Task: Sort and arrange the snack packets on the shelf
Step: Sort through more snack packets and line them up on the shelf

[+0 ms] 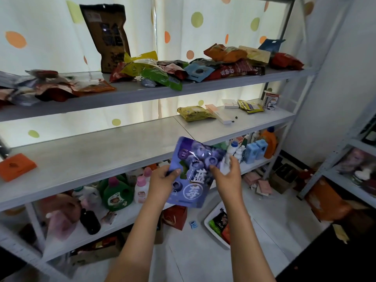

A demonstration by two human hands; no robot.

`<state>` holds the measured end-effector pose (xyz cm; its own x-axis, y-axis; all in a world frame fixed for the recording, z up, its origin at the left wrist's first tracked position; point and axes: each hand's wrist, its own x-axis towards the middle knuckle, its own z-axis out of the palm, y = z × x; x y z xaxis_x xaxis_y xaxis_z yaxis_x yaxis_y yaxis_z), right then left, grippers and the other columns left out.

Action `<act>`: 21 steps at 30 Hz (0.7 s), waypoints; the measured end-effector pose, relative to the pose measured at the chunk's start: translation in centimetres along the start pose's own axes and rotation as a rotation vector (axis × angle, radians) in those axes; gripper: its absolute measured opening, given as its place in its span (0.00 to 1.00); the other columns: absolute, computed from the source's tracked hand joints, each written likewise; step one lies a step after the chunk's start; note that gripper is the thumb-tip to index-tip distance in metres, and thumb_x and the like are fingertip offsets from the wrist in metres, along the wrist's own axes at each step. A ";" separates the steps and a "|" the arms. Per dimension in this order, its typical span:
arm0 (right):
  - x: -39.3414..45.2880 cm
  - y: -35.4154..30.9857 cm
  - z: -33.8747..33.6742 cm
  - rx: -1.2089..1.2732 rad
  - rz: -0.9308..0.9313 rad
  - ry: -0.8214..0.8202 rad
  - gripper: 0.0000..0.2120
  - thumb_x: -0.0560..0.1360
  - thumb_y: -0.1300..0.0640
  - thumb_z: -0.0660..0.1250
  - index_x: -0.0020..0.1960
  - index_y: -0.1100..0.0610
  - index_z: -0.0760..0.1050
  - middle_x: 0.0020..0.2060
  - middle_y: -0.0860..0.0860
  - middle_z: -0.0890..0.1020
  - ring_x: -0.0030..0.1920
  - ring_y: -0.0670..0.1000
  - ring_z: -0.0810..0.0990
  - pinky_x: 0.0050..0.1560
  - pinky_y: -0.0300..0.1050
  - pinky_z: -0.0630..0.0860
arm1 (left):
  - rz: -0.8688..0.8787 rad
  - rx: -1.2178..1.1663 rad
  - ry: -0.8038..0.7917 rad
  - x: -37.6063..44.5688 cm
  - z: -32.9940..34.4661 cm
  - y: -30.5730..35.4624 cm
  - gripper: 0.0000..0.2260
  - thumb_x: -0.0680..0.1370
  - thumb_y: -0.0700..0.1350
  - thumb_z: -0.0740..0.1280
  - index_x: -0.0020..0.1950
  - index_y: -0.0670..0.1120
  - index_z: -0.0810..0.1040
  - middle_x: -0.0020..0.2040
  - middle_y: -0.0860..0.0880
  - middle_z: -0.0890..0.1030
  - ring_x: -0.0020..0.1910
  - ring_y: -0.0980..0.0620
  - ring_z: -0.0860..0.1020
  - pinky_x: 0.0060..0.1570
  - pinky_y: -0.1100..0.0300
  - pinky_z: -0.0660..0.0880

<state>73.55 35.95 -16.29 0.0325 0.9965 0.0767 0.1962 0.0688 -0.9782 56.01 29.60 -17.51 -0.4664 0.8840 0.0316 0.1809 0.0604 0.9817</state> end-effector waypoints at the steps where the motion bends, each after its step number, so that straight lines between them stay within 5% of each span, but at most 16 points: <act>1: -0.1 0.2 0.1 0.072 0.076 -0.055 0.31 0.76 0.55 0.71 0.75 0.57 0.63 0.65 0.50 0.71 0.66 0.50 0.71 0.60 0.44 0.71 | -0.034 -0.066 0.032 -0.3 0.1 0.1 0.05 0.78 0.44 0.69 0.46 0.42 0.79 0.43 0.42 0.79 0.42 0.48 0.77 0.48 0.48 0.74; 4: -0.1 1.5 0.7 0.265 0.263 -0.250 0.16 0.78 0.57 0.69 0.64 0.60 0.75 0.56 0.52 0.82 0.54 0.54 0.81 0.46 0.43 0.76 | -0.100 -0.202 0.099 -0.8 0.6 0.1 0.08 0.79 0.42 0.68 0.54 0.39 0.81 0.50 0.41 0.83 0.50 0.44 0.80 0.54 0.46 0.77; 9: -0.1 2.3 1.4 0.324 0.235 -0.284 0.04 0.76 0.61 0.71 0.50 0.57 0.81 0.46 0.57 0.86 0.50 0.61 0.84 0.46 0.49 0.80 | -0.093 -0.230 0.152 -0.4 1.3 -0.1 0.08 0.78 0.40 0.69 0.56 0.41 0.78 0.48 0.48 0.82 0.52 0.44 0.81 0.50 0.50 0.78; 12: 0.0 2.0 1.6 0.332 0.191 -0.230 0.03 0.76 0.62 0.71 0.49 0.56 0.82 0.47 0.58 0.86 0.48 0.58 0.84 0.48 0.50 0.82 | 0.014 0.029 0.324 -0.4 2.3 0.4 0.20 0.72 0.42 0.75 0.58 0.45 0.70 0.51 0.51 0.75 0.50 0.51 0.76 0.46 0.60 0.71; 14: -0.2 1.7 1.9 0.342 0.170 -0.206 0.03 0.76 0.62 0.71 0.47 0.56 0.81 0.46 0.60 0.85 0.46 0.57 0.83 0.49 0.52 0.81 | 0.145 0.277 0.397 -0.4 3.1 0.7 0.19 0.70 0.45 0.77 0.55 0.48 0.72 0.53 0.51 0.73 0.51 0.53 0.72 0.46 0.61 0.68; 18: -0.7 1.0 2.2 0.360 0.131 -0.255 0.04 0.77 0.62 0.69 0.47 0.57 0.82 0.43 0.57 0.86 0.43 0.54 0.84 0.46 0.48 0.81 | 0.104 0.069 0.123 0.2 4.8 2.0 0.15 0.74 0.48 0.73 0.59 0.49 0.75 0.55 0.50 0.78 0.54 0.51 0.78 0.53 0.55 0.77; 21: -0.9 0.2 2.1 0.403 0.153 -0.242 0.05 0.78 0.62 0.67 0.49 0.58 0.82 0.43 0.55 0.85 0.44 0.52 0.82 0.46 0.42 0.77 | 0.039 -0.086 0.007 0.0 5.5 3.3 0.12 0.80 0.47 0.66 0.62 0.48 0.75 0.53 0.54 0.78 0.50 0.61 0.78 0.49 0.71 0.75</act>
<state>71.51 35.16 -16.98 -0.2069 0.9755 -0.0743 -0.1892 -0.1144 -0.9753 61.36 32.31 -15.31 -0.4666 0.8816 0.0711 0.1244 -0.0142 0.9921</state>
